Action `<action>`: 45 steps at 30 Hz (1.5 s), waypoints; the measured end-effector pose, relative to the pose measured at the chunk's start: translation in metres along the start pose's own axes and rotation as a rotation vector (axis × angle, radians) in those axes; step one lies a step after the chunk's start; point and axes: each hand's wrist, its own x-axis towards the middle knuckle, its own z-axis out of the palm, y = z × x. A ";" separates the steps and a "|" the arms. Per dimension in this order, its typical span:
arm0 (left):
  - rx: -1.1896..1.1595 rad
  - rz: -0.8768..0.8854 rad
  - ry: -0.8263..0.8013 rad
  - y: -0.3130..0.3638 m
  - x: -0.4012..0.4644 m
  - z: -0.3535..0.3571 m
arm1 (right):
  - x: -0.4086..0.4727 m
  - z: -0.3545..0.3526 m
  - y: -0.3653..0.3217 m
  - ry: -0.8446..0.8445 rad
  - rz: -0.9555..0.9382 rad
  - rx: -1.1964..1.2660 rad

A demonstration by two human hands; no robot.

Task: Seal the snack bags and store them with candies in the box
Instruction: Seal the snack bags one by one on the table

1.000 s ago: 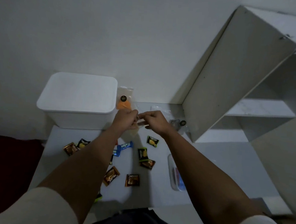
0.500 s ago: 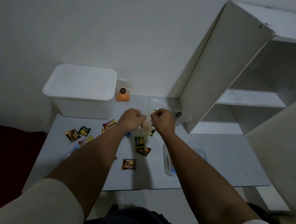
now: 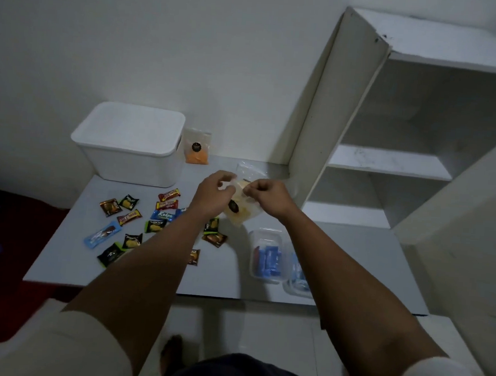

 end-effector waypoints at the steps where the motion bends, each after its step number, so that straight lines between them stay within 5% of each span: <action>1: -0.005 0.019 -0.009 0.002 -0.004 0.004 | -0.004 -0.008 -0.001 -0.040 -0.007 0.001; 15: -0.146 0.012 0.140 0.034 -0.030 0.039 | -0.037 -0.059 0.022 -0.127 0.039 0.247; 25: -0.280 -0.070 0.032 0.044 -0.040 0.050 | -0.039 -0.069 0.019 -0.214 0.052 0.338; 34: -0.304 -0.071 0.128 0.052 -0.041 0.053 | -0.046 -0.070 0.022 -0.108 0.063 0.471; 45: -0.310 -0.066 0.059 0.060 -0.050 0.060 | -0.051 -0.074 0.029 -0.051 0.062 0.555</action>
